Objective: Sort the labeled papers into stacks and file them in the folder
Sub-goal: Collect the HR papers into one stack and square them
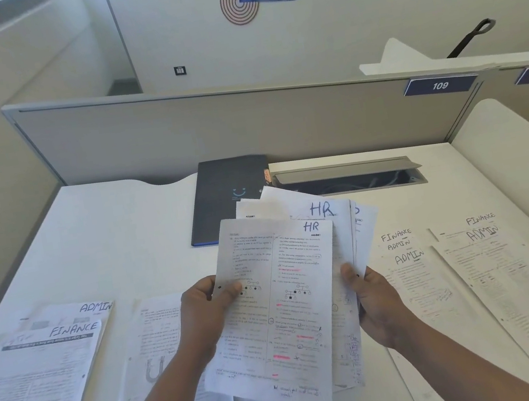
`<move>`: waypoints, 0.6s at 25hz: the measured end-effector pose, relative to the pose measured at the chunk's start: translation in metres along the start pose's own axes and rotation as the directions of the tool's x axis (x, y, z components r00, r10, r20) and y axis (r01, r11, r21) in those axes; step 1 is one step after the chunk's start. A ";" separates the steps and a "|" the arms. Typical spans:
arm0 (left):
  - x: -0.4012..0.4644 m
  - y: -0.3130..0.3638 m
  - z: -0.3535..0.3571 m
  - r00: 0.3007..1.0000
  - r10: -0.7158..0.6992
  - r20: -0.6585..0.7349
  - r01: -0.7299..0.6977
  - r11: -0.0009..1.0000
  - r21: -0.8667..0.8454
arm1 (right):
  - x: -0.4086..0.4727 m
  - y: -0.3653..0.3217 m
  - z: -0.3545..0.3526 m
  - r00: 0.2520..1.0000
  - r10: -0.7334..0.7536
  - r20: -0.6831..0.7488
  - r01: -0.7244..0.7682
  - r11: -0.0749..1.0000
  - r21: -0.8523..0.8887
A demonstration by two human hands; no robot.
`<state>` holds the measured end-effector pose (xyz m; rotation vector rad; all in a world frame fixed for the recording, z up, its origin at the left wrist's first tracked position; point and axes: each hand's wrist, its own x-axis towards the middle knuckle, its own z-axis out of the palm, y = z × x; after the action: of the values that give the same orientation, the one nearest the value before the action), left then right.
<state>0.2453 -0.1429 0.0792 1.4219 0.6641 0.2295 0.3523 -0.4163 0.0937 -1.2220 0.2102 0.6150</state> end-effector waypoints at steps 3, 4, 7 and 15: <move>-0.001 0.000 0.001 0.998 0.064 0.000 -0.064 0.997 0.031 | 0.001 0.000 -0.001 1.000 0.005 0.013 -0.005 1.000 0.017; -0.002 -0.001 0.002 0.997 0.081 0.001 -0.081 0.996 0.048 | 0.001 0.000 -0.001 1.000 0.005 0.015 -0.006 1.000 0.020; -0.003 -0.001 0.004 0.995 0.096 0.031 -0.099 0.992 0.077 | 0.001 0.001 -0.001 1.000 0.014 0.013 -0.014 1.000 0.013; -0.002 -0.001 0.007 0.989 0.121 -0.090 -0.117 0.992 0.047 | 0.002 0.008 0.003 0.998 0.045 0.035 -0.042 0.996 -0.077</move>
<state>0.2475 -0.1502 0.0784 1.4993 0.6631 0.3793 0.3489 -0.4109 0.0871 -1.2814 0.1845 0.6879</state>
